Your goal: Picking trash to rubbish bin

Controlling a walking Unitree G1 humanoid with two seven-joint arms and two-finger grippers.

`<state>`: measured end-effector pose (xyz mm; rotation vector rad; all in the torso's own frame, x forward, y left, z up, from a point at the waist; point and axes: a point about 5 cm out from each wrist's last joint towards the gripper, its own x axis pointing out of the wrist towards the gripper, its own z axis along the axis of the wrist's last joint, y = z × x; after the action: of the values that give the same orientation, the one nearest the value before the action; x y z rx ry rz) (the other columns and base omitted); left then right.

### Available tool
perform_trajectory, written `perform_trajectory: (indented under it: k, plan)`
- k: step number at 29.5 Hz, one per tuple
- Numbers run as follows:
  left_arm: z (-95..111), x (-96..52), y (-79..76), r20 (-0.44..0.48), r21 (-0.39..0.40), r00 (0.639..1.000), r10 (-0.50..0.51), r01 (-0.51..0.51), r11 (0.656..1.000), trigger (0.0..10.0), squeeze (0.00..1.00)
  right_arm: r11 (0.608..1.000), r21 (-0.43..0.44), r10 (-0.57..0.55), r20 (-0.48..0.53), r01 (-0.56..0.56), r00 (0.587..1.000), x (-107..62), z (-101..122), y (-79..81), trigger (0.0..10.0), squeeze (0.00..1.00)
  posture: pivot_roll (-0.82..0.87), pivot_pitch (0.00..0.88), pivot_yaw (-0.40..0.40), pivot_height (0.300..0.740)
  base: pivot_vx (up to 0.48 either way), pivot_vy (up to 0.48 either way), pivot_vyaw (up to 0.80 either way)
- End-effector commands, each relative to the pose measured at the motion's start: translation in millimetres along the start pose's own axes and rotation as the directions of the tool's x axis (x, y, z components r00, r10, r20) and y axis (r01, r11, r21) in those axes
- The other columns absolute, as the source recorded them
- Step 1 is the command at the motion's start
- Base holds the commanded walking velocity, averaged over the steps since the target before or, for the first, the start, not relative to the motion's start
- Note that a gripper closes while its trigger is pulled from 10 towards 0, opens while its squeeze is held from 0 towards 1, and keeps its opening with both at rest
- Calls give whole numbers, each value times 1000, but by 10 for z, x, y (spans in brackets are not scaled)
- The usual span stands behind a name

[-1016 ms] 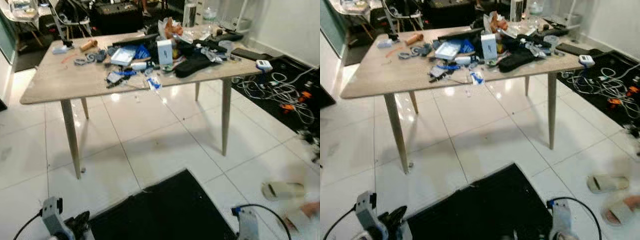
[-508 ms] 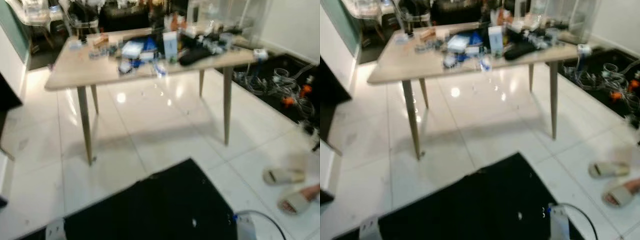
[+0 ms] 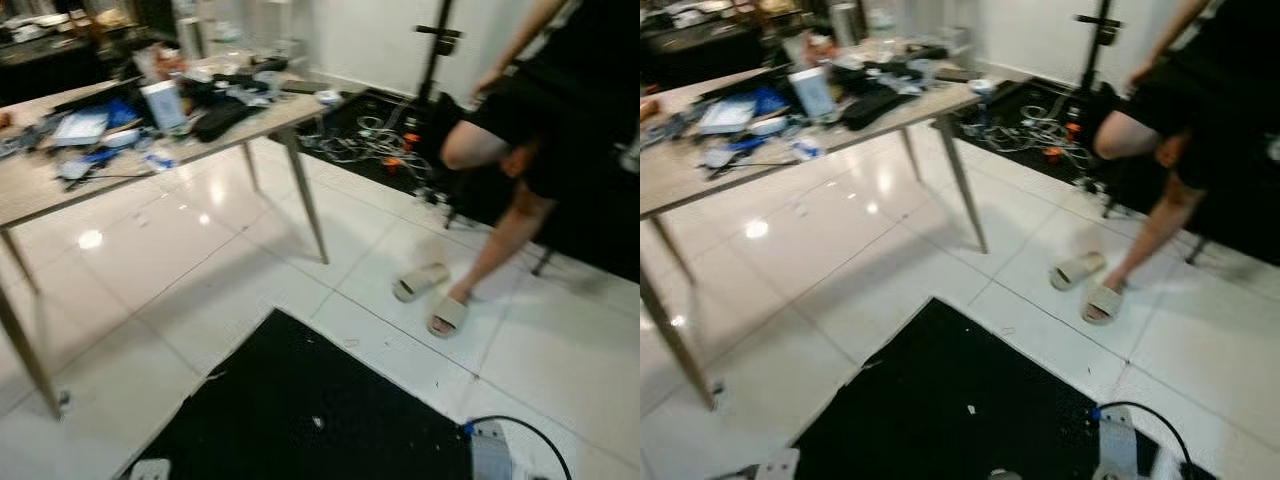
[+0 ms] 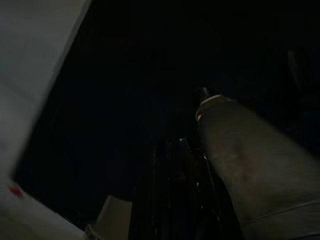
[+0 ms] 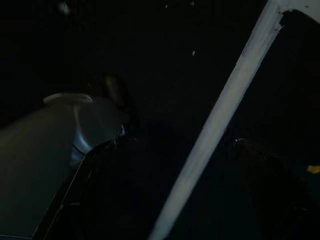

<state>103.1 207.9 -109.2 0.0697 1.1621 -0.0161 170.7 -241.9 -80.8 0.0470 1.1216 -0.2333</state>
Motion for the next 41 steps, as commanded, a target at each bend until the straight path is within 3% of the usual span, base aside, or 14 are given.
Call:
perform_trajectory:
  k: [1, 14, 17, 18, 19, 24, 31, 41]
  plan:
    - [-144, -13, -71, -61, 58, 998, -17, 20, 998, 10000, 0, 1000, -10, 1, -12, -1, 1000, 2, -22, 25, 10000, 0, -32, 47, 43, 740, 0, 0, -788]
    - [-95, 8, -121, -78, 167, 997, -11, 24, 986, 10000, 0, 999, -33, -10, -15, 10, 1000, 0, -30, -7, 10000, 0, -36, 43, 40, 740, 0, 0, -788]
    - [-107, 5, -101, -82, 125, 997, 9, 2, 992, 10000, 0, 999, -32, -9, -12, 9, 1000, 0, -29, -12, 10000, 0, -36, 43, 40, 740, 0, 0, -788]
    - [-120, 0, -64, -81, -5, 996, 38, -39, 999, 10000, 0, 1000, -30, -8, -10, 8, 1000, -1, -28, -16, 10000, 0, -36, 43, 40, 740, 0, 0, -781]
    - [-122, -3, -33, -80, -62, 995, 57, -62, 996, 10000, 0, 1000, -30, -8, -9, 8, 1000, -1, -26, -17, 10000, 0, -41, 41, 43, 740, 0, 0, -781]
    - [-139, -23, 91, -82, -180, 989, 124, -137, 974, 10000, 0, 999, -31, -7, -2, 7, 1000, -2, -13, -23, 10000, 0, -41, 40, 42, 740, 0, 0, -786]
    - [-123, -36, 189, -75, -209, 985, 158, -170, 963, 10000, 0, 999, -35, -6, 5, 6, 1000, -3, 23, -39, 10000, 0, -38, 43, 45, 740, 0, 0, -784]
    - [-82, -29, 196, -65, -208, 983, 174, -184, 961, 10000, 0, 999, -43, 0, 7, 0, 1000, -4, 48, -38, 10000, 0, -37, 50, 38, 740, 0, 0, -786]
